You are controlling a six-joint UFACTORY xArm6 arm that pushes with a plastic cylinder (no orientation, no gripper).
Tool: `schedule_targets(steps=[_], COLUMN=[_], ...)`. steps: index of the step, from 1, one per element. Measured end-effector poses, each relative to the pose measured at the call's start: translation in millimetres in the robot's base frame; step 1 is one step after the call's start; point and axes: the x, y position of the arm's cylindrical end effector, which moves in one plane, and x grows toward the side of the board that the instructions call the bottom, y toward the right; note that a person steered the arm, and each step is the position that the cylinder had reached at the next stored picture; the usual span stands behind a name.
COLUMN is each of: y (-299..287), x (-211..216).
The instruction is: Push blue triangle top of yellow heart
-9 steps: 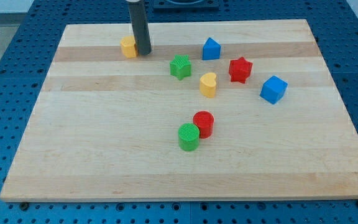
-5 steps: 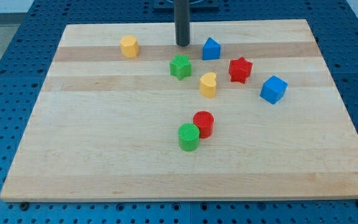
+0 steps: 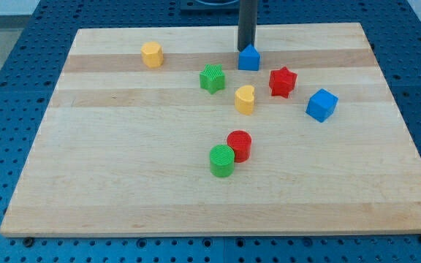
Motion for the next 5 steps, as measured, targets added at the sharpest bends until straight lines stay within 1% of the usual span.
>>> schedule_targets(steps=[5], y=[6], x=[23])
